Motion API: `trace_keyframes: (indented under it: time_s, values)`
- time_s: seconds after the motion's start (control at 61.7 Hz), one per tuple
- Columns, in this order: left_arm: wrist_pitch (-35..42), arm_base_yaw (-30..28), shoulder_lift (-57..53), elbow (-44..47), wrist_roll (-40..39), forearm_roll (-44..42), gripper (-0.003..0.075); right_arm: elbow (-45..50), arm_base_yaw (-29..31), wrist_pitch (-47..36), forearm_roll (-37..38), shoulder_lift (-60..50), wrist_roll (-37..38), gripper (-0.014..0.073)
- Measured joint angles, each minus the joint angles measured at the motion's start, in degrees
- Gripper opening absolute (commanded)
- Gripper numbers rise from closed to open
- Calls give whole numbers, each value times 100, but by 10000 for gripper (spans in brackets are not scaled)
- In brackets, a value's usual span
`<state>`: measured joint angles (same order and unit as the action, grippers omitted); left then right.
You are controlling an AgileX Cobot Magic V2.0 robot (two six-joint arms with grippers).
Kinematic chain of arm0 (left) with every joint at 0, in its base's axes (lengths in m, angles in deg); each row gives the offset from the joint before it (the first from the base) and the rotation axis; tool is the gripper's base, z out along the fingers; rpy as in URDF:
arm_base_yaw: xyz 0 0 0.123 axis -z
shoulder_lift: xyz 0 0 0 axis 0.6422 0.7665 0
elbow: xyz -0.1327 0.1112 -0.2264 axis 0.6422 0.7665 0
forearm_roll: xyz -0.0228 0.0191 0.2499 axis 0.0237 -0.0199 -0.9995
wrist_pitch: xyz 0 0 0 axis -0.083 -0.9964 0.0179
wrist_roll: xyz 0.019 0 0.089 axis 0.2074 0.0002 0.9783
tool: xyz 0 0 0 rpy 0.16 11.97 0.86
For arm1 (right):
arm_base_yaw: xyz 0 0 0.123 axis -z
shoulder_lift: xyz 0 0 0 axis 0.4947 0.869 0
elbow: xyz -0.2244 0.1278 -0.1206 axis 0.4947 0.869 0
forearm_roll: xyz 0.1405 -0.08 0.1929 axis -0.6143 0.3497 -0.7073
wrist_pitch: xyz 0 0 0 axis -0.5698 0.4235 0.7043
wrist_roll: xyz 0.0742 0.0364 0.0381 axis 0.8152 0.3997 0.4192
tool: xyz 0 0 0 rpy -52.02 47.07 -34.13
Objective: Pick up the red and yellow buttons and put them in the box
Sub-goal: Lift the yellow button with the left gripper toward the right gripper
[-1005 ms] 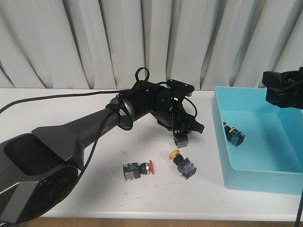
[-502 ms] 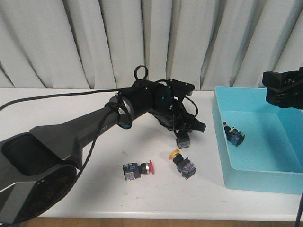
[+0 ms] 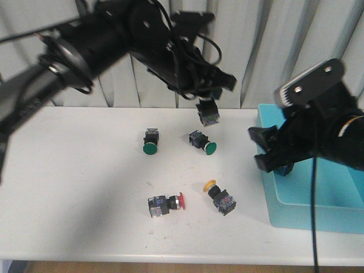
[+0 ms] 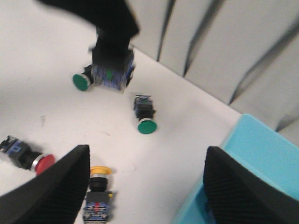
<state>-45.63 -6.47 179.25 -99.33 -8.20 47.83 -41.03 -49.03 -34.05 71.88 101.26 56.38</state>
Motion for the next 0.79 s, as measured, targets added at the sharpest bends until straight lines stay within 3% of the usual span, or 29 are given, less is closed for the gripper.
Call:
trace_keyframes:
  time_s: [0.178,0.389,0.794]
  values:
    - [-202,-23,-514,0,-109,84,-6,6,-333,-279,-14,163,-36,507]
    - [-320,-11,-740,-11,-142,767,-4,6,-641,-569,-26,163,-182,507]
    - [-603,63,-740,-11,-147,1367,4,6,-687,-871,-34,163,-189,507]
